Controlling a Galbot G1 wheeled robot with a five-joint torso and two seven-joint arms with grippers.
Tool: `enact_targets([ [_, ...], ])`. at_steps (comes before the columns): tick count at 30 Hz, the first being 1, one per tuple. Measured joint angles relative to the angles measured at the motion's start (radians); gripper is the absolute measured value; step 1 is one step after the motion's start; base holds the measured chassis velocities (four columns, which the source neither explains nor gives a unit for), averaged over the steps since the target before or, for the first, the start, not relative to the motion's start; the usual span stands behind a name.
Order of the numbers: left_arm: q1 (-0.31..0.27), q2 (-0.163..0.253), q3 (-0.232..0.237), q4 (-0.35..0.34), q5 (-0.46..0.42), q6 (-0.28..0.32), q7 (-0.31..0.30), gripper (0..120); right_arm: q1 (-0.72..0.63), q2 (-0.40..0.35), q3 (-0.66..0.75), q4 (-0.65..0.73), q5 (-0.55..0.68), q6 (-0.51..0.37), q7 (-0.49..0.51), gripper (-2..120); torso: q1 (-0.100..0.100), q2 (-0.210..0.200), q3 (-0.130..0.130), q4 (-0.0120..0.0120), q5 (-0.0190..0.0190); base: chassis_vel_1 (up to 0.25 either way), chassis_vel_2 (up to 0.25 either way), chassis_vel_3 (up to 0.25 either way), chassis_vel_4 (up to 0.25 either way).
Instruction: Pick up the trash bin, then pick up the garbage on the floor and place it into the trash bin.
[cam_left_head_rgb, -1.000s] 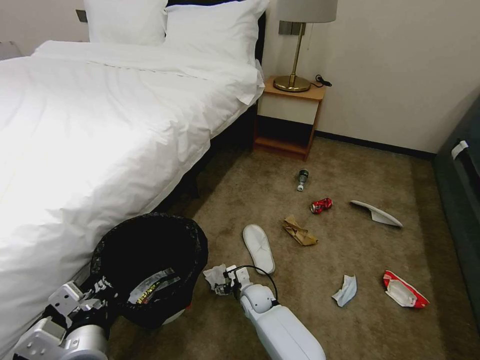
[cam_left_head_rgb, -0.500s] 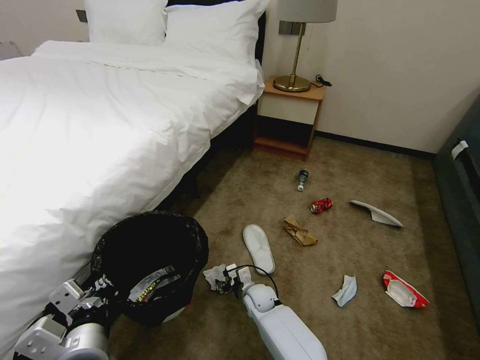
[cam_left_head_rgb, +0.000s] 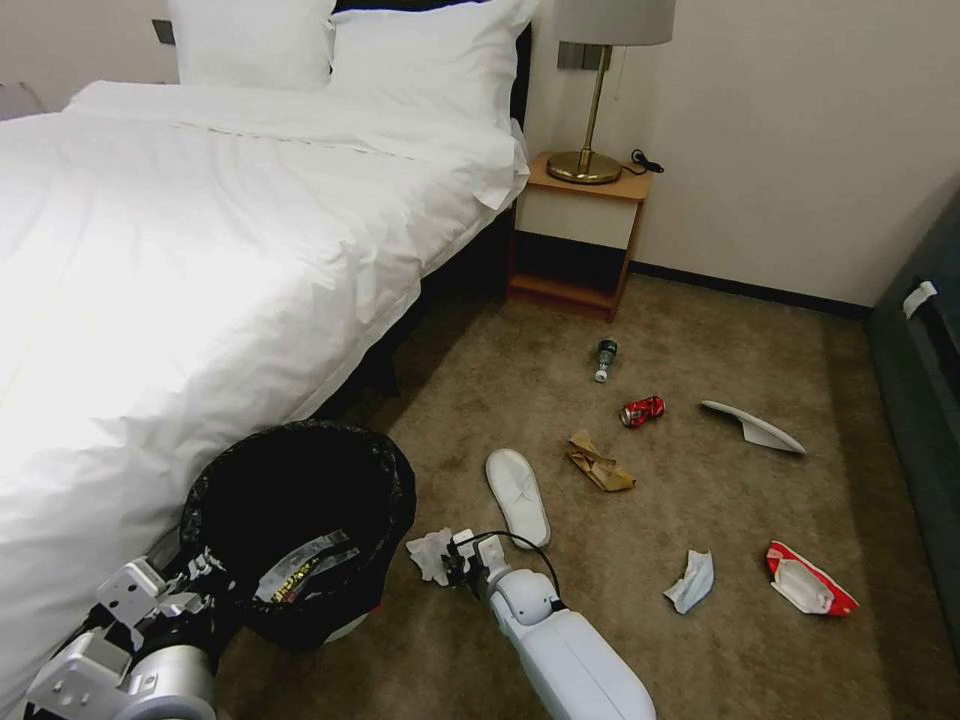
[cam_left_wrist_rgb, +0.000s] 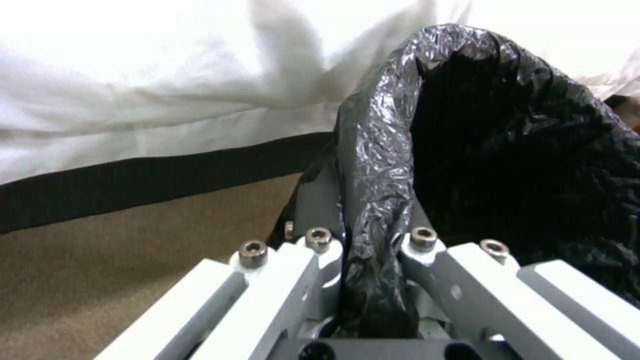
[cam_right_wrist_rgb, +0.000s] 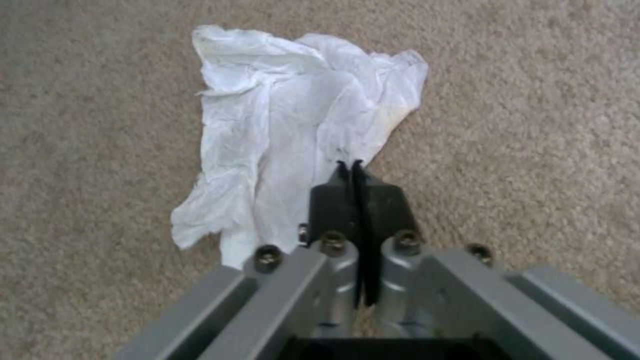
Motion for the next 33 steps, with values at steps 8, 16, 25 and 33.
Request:
enact_targets([
  [8, 0.0, -0.001, 0.001, 0.0, 0.002, 0.0, 0.001, 4, 0.013, 0.0, 0.01, -0.016, -0.013, 0.041, -0.023, 0, 0.0, 0.0, 0.0, 0.0, 0.0, 0.0, 0.0, 0.0, 0.0],
  [16, 0.0, -0.002, 0.0, 0.0, 0.004, -0.001, 0.002, 4, 0.025, 0.0, 0.017, -0.021, -0.014, 0.059, -0.029, 0, 0.0, 0.0, 0.0, 0.0, 0.0, 0.0, 0.0, 0.0, 0.0],
  [25, -0.005, -0.002, 0.001, 0.0, 0.006, -0.001, 0.003, 4, -0.026, 0.0, -0.018, 0.11, 0.017, 0.08, -0.026, 0, 0.0, 0.0, 0.0, 0.0, 0.0, 0.0, 0.0, 0.0, 0.0],
  [33, -0.018, 0.001, 0.012, 0.0, 0.012, -0.001, 0.015, 4, -0.125, -0.14, -0.033, 0.459, 0.125, 0.092, 0.033, 0, 0.0, 0.0, 0.0, -0.0001, 0.0, 0.0, 0.0, 0.0, 0.0],
])
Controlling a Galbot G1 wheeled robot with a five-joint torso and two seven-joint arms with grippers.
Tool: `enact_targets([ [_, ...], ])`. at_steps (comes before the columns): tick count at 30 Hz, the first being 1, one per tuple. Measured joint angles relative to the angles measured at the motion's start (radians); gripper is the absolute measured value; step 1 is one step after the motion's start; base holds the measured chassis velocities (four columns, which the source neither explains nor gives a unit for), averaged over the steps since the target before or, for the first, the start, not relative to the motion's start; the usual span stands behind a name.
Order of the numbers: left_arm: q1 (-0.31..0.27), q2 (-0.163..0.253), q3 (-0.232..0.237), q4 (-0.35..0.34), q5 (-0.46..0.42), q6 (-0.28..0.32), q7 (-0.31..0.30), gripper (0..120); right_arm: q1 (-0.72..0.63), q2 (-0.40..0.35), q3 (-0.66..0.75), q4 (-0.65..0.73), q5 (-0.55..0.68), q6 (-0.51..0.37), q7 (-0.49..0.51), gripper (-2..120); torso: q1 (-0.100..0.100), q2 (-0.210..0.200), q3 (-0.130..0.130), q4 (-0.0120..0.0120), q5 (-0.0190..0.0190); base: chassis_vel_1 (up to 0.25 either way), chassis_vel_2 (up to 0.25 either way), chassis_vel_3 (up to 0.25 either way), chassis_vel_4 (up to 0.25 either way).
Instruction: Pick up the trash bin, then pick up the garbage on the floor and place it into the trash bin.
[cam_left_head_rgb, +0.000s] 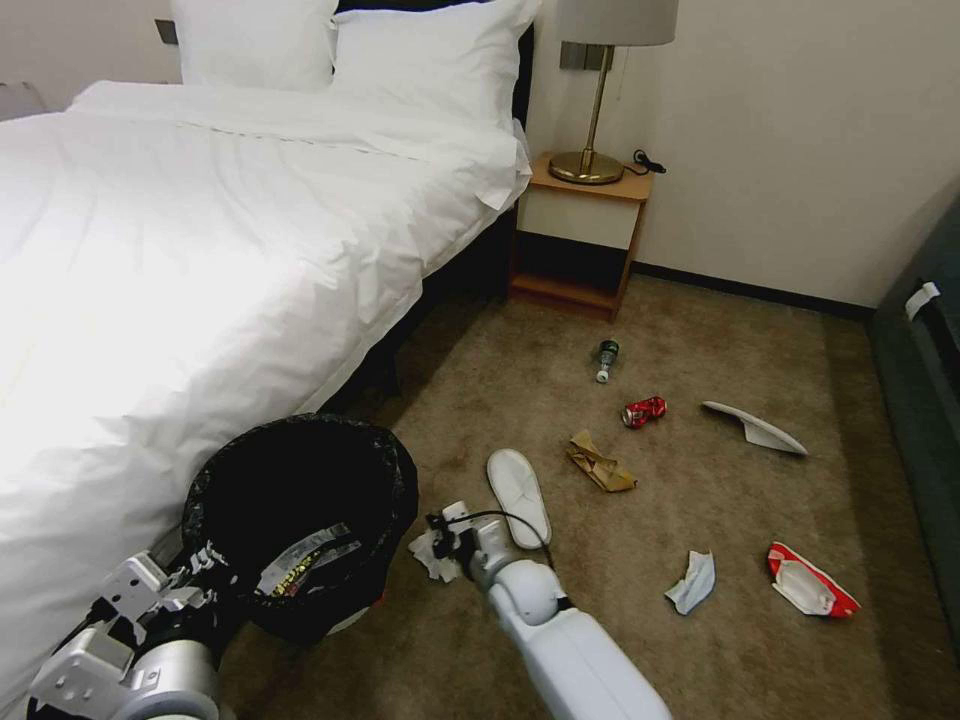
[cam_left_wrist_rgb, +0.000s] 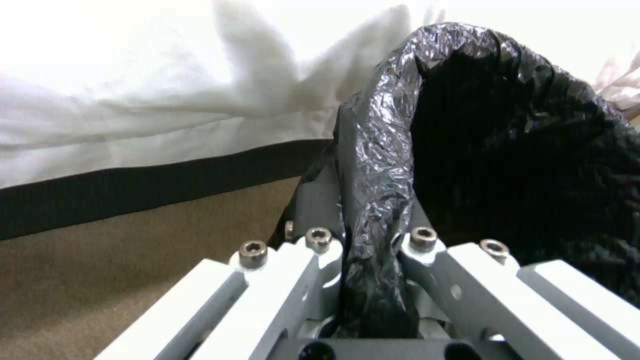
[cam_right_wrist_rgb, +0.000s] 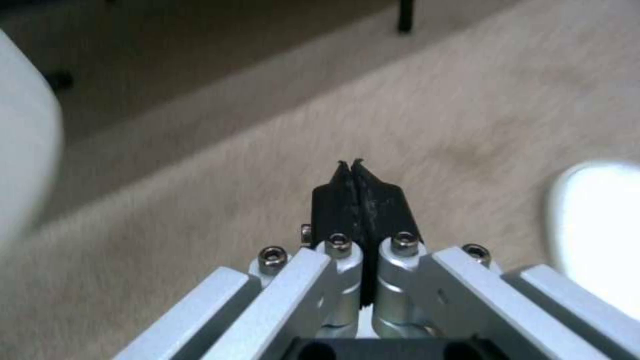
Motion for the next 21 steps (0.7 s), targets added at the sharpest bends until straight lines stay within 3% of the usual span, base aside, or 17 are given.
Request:
enact_targets([
  [10, -0.008, 0.0, 0.034, 0.035, 0.034, -0.006, 0.009, 4, -0.081, -0.085, 0.039, 0.227, 0.008, 0.021, 0.045, 0, 0.0, 0.0, 0.0, 0.0, 0.0001, 0.0, 0.0, 0.0, 0.0],
  [15, -0.004, 0.001, 0.037, 0.03, 0.035, -0.008, 0.01, 4, -0.095, -0.088, 0.036, 0.186, 0.017, 0.002, 0.081, 0, 0.0, 0.0, 0.0, 0.0, 0.0001, 0.0, 0.0, 0.0, 0.0],
  [17, -0.002, 0.002, 0.036, 0.025, 0.035, -0.009, 0.01, 4, -0.096, -0.083, 0.035, 0.165, 0.029, -0.012, 0.09, 5, 0.0, 0.0, 0.0, 0.0, 0.0002, 0.0, 0.0, 0.0, 0.0],
  [19, 0.003, 0.004, 0.032, 0.015, 0.033, -0.01, 0.01, 4, -0.089, -0.065, 0.03, 0.116, 0.081, -0.068, 0.119, 18, 0.0, 0.0, 0.0, 0.0001, 0.0002, 0.0, 0.0, 0.0, 0.0],
  [21, 0.004, 0.005, 0.031, 0.012, 0.032, -0.01, 0.01, 4, -0.084, -0.059, 0.028, 0.1, 0.108, -0.093, 0.132, 22, 0.0, 0.0, 0.0, 0.0001, 0.0, 0.0, 0.0, 0.0, 0.0],
])
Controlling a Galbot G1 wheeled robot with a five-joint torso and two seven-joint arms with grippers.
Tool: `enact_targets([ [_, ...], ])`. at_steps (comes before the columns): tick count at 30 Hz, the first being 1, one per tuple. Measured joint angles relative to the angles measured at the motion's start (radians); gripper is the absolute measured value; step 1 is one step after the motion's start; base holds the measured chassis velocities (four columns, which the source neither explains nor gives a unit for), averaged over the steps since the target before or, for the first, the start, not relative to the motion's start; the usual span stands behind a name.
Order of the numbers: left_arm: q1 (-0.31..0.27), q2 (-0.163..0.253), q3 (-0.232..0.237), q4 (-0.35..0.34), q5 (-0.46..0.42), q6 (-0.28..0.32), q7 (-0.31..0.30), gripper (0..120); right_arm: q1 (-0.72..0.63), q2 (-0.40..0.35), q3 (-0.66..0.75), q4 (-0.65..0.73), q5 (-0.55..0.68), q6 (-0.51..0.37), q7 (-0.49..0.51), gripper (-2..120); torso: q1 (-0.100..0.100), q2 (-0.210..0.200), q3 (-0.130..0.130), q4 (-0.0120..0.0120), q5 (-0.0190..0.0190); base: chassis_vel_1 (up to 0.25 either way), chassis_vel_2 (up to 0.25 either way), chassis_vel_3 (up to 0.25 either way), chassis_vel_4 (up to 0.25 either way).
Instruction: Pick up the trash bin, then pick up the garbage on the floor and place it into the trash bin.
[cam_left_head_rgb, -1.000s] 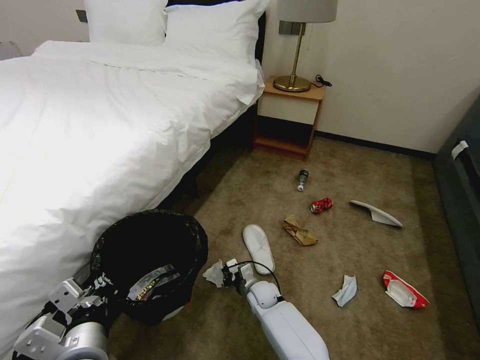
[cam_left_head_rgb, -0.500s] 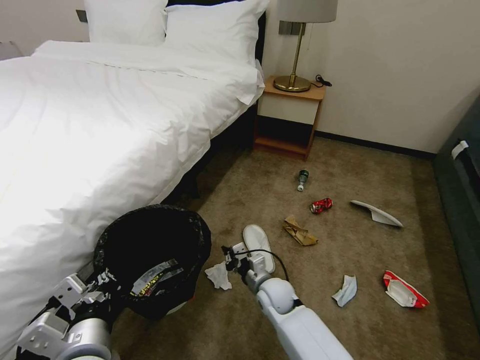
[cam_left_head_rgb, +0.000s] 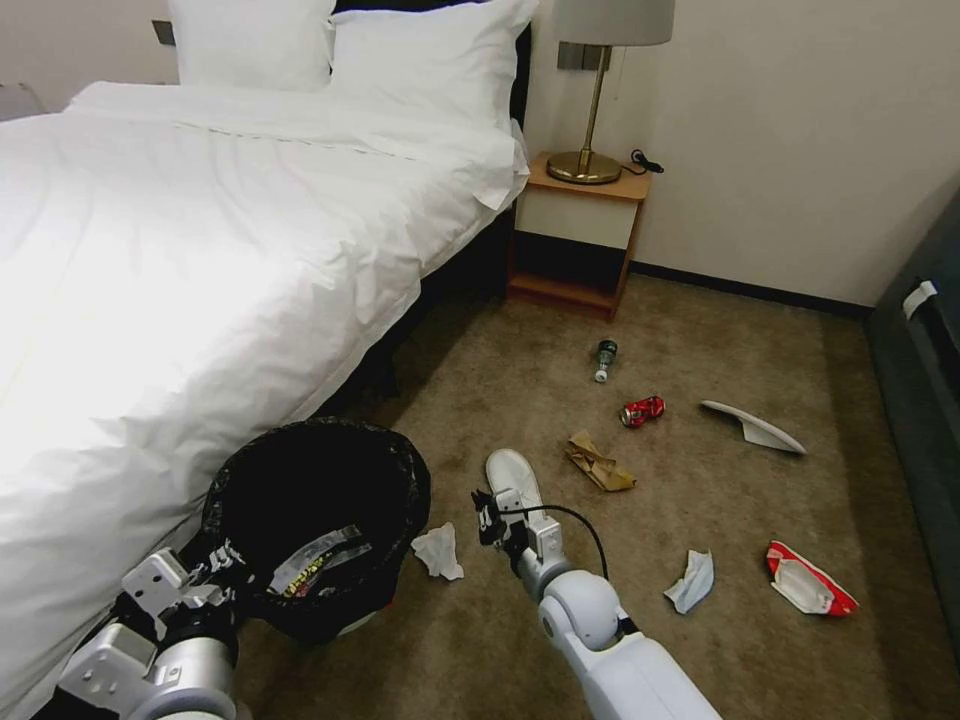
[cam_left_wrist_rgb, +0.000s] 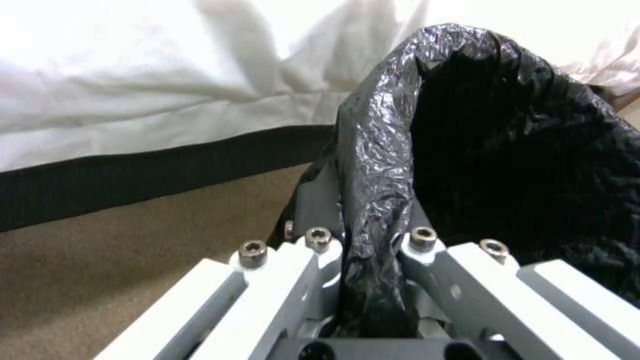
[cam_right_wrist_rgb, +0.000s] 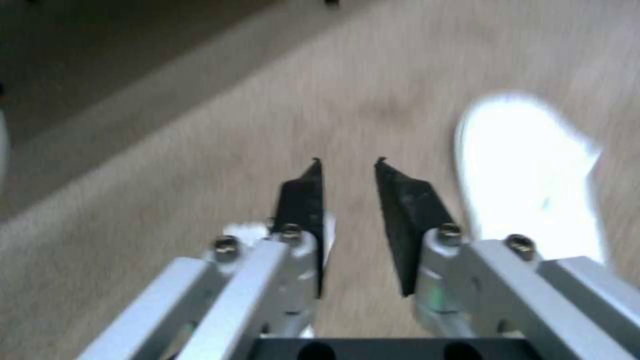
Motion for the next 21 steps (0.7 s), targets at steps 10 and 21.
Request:
enact_targets([
  [10, 0.0, 0.003, -0.009, -0.011, -0.006, -0.001, 0.0, 4, 0.037, 0.057, -0.003, -0.15, 0.065, -0.116, 0.027, 63, 0.0, 0.0, 0.0, 0.0, -0.0001, 0.0, 0.0, 0.0, 0.0],
  [21, -0.006, 0.006, -0.015, -0.011, -0.013, -0.002, 0.0, 4, 0.076, 0.117, 0.013, -0.305, -0.067, -0.07, -0.056, 98, 0.0, 0.0, 0.0, 0.0, -0.0001, 0.0, 0.0, 0.0, 0.0],
])
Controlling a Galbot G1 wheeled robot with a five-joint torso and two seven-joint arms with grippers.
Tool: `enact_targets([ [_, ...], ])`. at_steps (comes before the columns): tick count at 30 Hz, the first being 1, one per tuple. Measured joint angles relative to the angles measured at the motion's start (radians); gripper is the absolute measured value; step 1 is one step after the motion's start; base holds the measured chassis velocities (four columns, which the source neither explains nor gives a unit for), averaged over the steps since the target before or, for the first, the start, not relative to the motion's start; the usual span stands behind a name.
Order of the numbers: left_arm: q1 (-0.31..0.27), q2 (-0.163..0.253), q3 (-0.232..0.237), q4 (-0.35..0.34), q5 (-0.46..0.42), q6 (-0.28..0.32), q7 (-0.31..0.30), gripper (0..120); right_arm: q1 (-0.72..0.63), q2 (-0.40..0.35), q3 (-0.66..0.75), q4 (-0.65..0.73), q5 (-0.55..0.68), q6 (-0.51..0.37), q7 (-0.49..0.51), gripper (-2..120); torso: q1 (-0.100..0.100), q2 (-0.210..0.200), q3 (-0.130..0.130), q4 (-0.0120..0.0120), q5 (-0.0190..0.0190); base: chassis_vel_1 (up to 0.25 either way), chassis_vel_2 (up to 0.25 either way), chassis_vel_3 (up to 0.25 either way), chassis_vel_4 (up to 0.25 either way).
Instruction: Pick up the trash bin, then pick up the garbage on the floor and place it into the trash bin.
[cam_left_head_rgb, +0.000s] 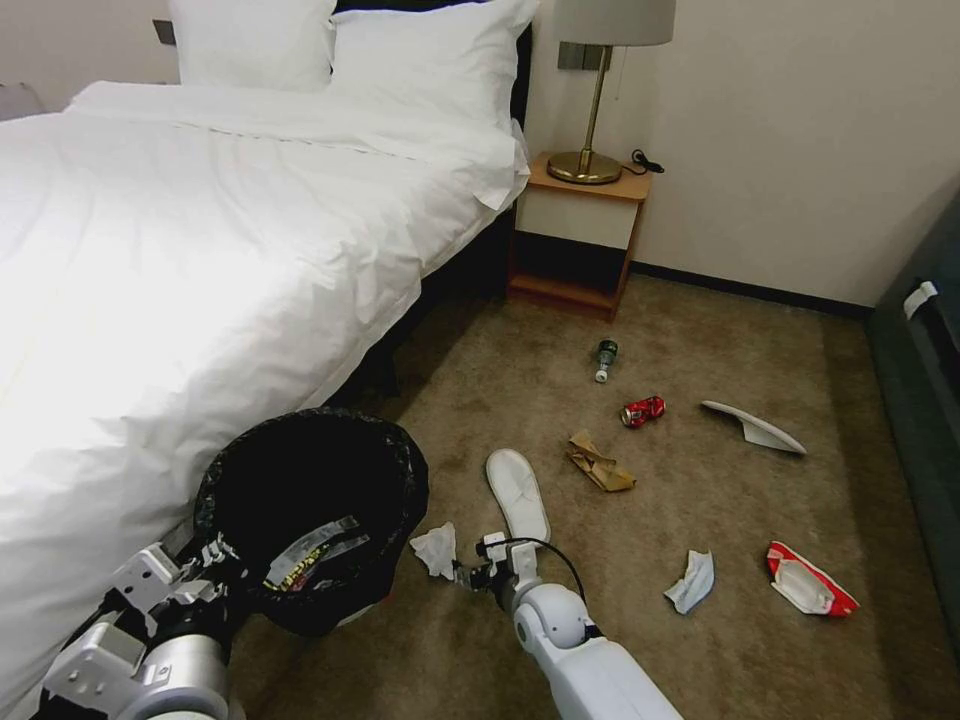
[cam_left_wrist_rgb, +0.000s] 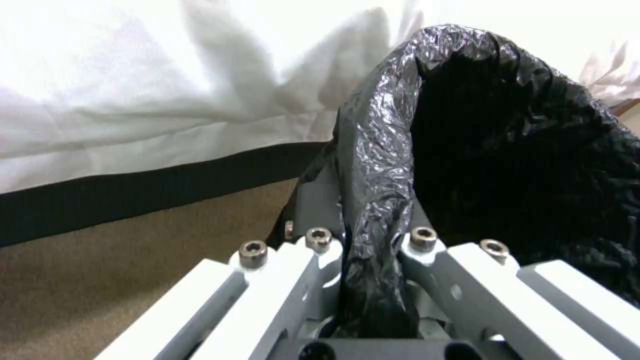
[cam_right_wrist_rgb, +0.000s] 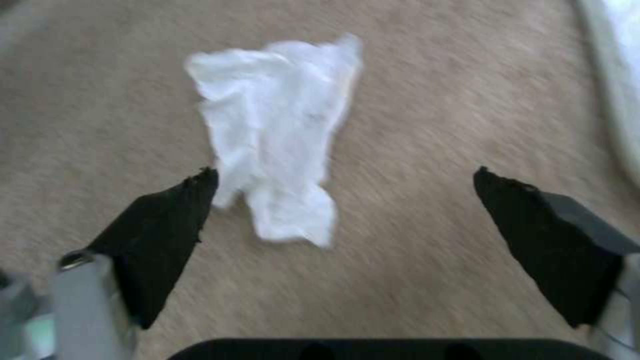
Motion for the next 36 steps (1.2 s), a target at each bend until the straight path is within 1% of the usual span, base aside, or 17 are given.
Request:
enact_targets([
  [1, -0.001, 0.001, -0.002, 0.0, -0.001, 0.0, 0.0, 4, 0.01, 0.015, 0.005, -0.022, -0.017, 0.02, -0.025, 99, 0.0, 0.0, 0.0, 0.0, 0.0, 0.0, 0.0, 0.0, 0.0],
  [2, -0.001, 0.001, -0.002, 0.0, -0.001, 0.0, 0.0, 4, 0.01, 0.015, 0.005, -0.022, -0.017, 0.02, -0.025, 99, 0.0, 0.0, 0.0, 0.0, 0.0, 0.0, 0.0, 0.0, 0.0],
  [6, -0.003, 0.001, -0.003, 0.0, -0.004, -0.001, 0.0, 4, 0.043, 0.068, 0.019, -0.084, -0.061, 0.05, -0.073, 100, 0.0, 0.0, 0.0, 0.0001, -0.0001, 0.0, 0.0, 0.0, 0.0],
  [8, -0.003, 0.001, -0.003, 0.0, -0.004, -0.001, 0.0, 4, 0.046, 0.073, 0.021, -0.09, -0.067, 0.052, -0.077, 100, 0.0, 0.0, 0.0, 0.0001, 0.0001, 0.0, 0.0, 0.0, 0.0],
  [9, -0.005, 0.001, -0.004, -0.001, -0.004, -0.001, 0.001, 4, 0.059, 0.083, 0.029, -0.118, -0.095, 0.065, -0.094, 100, 0.0, 0.0, 0.0, 0.0002, 0.0003, 0.0, 0.0, 0.0, 0.0],
  [10, -0.007, 0.002, -0.005, -0.001, -0.005, -0.001, 0.001, 4, 0.067, 0.084, 0.036, -0.137, -0.112, 0.07, -0.099, 100, 0.0, 0.0, 0.0, 0.0001, -0.0003, 0.0, 0.0, 0.0, 0.0],
  [16, -0.013, 0.002, -0.005, -0.001, -0.012, -0.001, 0.002, 4, 0.087, 0.084, 0.05, -0.187, -0.158, 0.081, -0.1, 100, 0.0, 0.0, 0.0, 0.0001, 0.0002, 0.0, 0.0, 0.0, 0.0],
  [25, -0.015, 0.006, -0.009, -0.001, -0.02, -0.002, 0.003, 4, 0.102, 0.083, 0.079, -0.243, -0.186, 0.084, -0.083, 100, 0.0, 0.0, 0.0, 0.0, 0.0001, 0.0, 0.0, 0.0, 0.0],
  [36, -0.013, 0.006, -0.009, -0.001, -0.02, -0.002, 0.005, 4, 0.105, 0.082, 0.082, -0.249, -0.196, 0.123, -0.131, 100, 0.0, 0.0, 0.0, 0.0, 0.0001, 0.0, 0.0, 0.0, 0.0],
])
